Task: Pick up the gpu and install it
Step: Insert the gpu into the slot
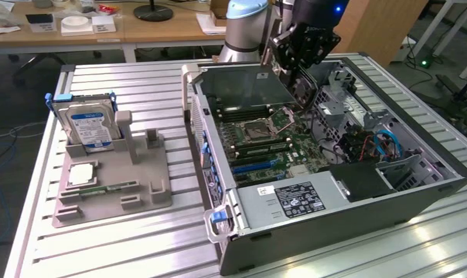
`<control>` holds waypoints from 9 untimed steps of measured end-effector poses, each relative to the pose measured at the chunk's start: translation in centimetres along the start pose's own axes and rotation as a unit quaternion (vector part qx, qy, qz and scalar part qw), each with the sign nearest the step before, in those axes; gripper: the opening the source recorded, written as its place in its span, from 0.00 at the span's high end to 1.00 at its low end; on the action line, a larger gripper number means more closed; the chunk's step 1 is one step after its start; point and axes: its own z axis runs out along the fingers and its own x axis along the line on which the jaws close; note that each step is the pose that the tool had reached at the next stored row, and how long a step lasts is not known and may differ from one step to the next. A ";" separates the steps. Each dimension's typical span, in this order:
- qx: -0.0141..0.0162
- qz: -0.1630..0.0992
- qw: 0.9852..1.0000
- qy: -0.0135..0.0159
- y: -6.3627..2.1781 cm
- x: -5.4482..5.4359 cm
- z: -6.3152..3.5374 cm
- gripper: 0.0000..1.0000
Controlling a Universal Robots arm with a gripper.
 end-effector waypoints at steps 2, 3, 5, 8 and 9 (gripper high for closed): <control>0.000 -0.009 1.000 0.001 -0.01 0.0 -0.01 0.73; 0.000 -0.014 1.000 0.001 -0.01 0.0 0.00 0.73; 0.000 -0.023 1.000 0.001 -0.04 0.0 0.00 0.73; 0.000 -0.035 0.999 0.002 -0.07 0.0 0.00 0.73; 0.000 -0.039 0.999 0.003 -0.07 0.0 -0.01 0.73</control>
